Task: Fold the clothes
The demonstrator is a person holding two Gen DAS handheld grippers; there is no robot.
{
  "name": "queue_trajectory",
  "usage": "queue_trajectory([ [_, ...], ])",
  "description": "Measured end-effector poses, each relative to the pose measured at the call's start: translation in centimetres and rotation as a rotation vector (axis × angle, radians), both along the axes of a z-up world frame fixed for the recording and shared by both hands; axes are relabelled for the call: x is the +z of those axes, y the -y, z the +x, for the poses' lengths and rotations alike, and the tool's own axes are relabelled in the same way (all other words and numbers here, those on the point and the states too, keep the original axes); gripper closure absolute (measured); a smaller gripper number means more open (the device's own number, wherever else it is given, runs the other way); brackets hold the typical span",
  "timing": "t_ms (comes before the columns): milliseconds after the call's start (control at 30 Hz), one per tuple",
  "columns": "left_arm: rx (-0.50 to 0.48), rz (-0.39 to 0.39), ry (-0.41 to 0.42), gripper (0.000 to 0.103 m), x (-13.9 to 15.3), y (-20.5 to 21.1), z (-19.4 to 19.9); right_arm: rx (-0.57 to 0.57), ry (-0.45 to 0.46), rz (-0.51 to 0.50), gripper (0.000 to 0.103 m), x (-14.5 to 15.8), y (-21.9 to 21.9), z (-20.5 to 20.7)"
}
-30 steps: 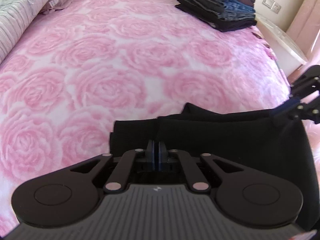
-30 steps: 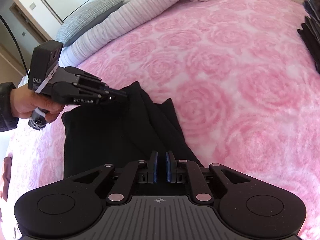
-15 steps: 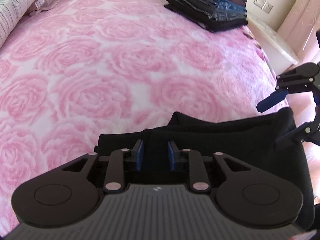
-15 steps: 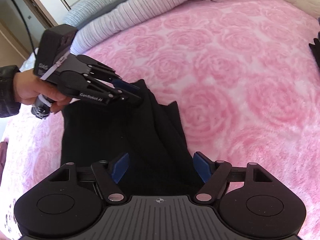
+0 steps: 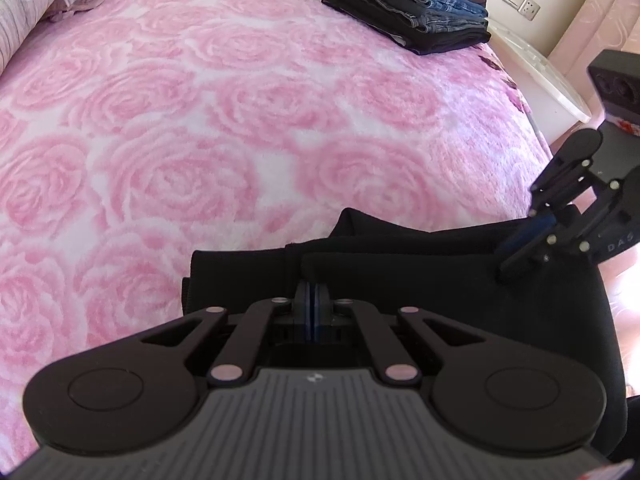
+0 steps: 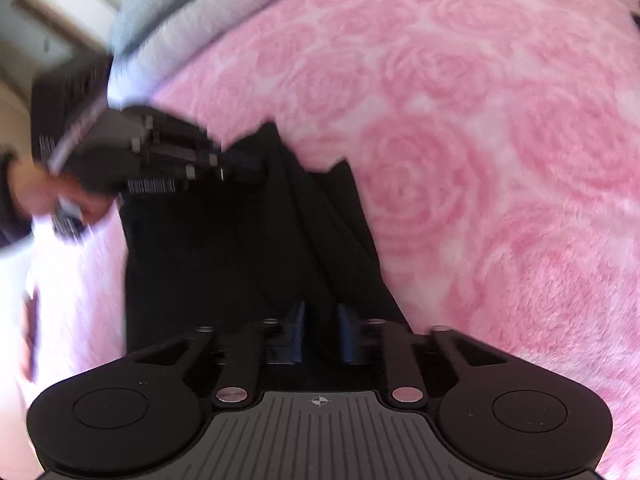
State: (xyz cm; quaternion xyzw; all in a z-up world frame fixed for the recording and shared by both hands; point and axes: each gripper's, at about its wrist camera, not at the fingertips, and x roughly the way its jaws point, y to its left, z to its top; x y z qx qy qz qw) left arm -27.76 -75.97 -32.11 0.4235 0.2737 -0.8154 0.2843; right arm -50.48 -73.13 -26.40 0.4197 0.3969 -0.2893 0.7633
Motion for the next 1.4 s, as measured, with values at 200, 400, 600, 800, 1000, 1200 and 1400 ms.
queue_trajectory([
  [200, 0.047, -0.068, -0.008, 0.103, 0.3, -0.4, 0.3, 0.0, -0.03, -0.16, 0.101, 2.3, -0.3, 0.1],
  [400, 0.059, -0.065, 0.032, 0.1, -0.4, -0.3, -0.3, -0.068, -0.028, -0.142, 0.1, 0.3, -1.0, -0.9],
  [600, 0.119, -0.125, 0.024, 0.1, 2.2, -1.7, 0.7, -0.249, -0.136, -0.286, 0.051, 4.1, -3.6, -3.6],
  [800, -0.062, -0.045, -0.065, 0.1, 2.8, -5.0, -3.1, -0.29, -0.044, -0.28, 0.051, 5.9, -7.0, -4.5],
  [1000, -0.108, -0.058, 0.011, 0.103, -1.7, -4.9, -7.6, -0.286, -0.19, -0.242, 0.054, 1.5, -7.7, -5.2],
  [1200, -0.107, -0.07, 0.05, 0.103, -0.8, -4.3, -8.6, -0.37, -0.173, -0.215, 0.054, 1.6, -8.8, -7.7],
  [1400, 0.006, -0.115, 0.101, 0.102, 2.7, -5.4, -4.6, -0.458, -0.17, -0.227, 0.053, 4.1, -10.0, -8.0],
])
